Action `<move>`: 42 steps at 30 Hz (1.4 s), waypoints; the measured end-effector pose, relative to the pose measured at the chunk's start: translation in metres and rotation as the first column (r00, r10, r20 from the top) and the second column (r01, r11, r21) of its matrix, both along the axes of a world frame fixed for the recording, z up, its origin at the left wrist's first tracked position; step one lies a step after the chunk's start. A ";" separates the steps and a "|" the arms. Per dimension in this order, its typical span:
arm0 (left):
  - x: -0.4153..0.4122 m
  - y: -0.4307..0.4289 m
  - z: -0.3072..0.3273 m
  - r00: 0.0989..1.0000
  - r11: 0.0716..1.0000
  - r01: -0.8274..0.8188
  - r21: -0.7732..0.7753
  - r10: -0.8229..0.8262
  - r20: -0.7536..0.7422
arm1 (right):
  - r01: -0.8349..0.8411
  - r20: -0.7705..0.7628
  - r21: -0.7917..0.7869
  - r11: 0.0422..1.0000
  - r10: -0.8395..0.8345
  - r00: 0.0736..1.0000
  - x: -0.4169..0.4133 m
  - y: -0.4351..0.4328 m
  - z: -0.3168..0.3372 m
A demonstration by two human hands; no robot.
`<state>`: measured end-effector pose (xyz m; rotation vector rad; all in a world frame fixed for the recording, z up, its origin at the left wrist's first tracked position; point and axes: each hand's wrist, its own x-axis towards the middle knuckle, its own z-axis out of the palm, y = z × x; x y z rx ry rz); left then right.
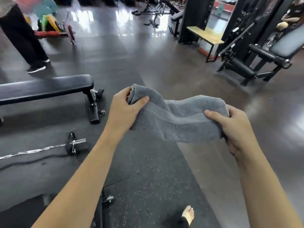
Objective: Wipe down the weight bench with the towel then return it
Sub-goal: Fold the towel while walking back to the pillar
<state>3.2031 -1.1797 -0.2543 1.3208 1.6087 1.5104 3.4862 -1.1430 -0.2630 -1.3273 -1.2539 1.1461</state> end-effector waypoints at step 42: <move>-0.371 0.934 -0.092 0.870 0.871 -0.488 -0.060 0.491 0.051 | -0.531 -0.147 -0.093 0.842 0.516 0.844 -0.401 1.081 -0.092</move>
